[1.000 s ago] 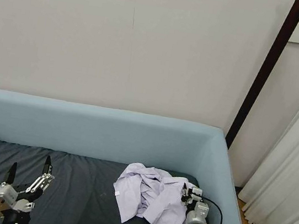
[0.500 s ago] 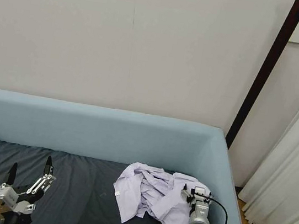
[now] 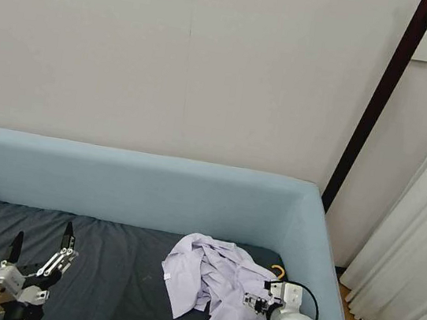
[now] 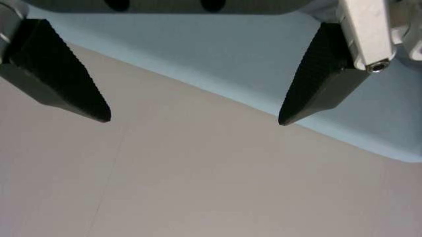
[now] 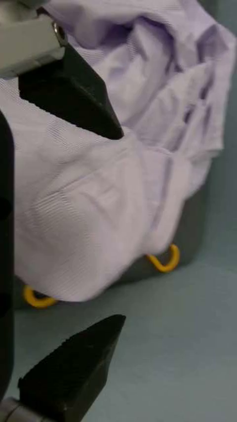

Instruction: Pick up the clothes from the sofa and hang them on the clothes hanger.

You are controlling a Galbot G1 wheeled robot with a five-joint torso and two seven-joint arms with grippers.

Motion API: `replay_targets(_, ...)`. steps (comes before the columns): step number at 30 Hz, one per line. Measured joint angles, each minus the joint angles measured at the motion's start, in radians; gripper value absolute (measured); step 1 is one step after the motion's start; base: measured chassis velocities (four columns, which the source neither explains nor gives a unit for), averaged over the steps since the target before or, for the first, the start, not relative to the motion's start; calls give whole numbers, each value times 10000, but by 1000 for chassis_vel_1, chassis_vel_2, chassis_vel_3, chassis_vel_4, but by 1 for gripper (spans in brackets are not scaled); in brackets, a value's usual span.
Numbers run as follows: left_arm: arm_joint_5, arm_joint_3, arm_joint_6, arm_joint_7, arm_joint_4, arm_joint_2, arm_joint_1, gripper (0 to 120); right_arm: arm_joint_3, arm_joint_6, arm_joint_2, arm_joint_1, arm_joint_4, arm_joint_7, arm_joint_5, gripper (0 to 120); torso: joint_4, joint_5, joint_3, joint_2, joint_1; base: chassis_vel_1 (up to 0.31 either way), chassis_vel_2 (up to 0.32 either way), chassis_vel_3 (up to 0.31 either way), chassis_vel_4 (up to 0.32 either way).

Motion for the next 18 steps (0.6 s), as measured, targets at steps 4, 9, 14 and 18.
replay_targets(4, 2, 2, 8, 0, -39, -12, 9, 100, 134, 1245, -17, 219, 196, -180, 408, 100, 1, -2, 0, 0, 0, 0, 0, 0, 0)
replay_targets(9, 12, -16, 21, 3, -164, -31, 63, 100, -13, 3169, 56, 503, -191, -1015, 1115, 100, 2, -1, 0, 0, 0, 0, 0, 0, 0)
replay_targets(14, -13, -162, 23, 30, -284, 25, 184, 100, -407, 4327, 351, 694, -1080, -1905, 1113, 100, 2, 0, 0, 0, 0, 0, 0, 0, 0)
replay_targets(18, -232, -188, 372, 145, -421, 194, 281, 100, -582, 4810, 637, 891, -1936, -2222, 951, 100, 3, 0, 0, 0, 0, 0, 0, 0, 0)
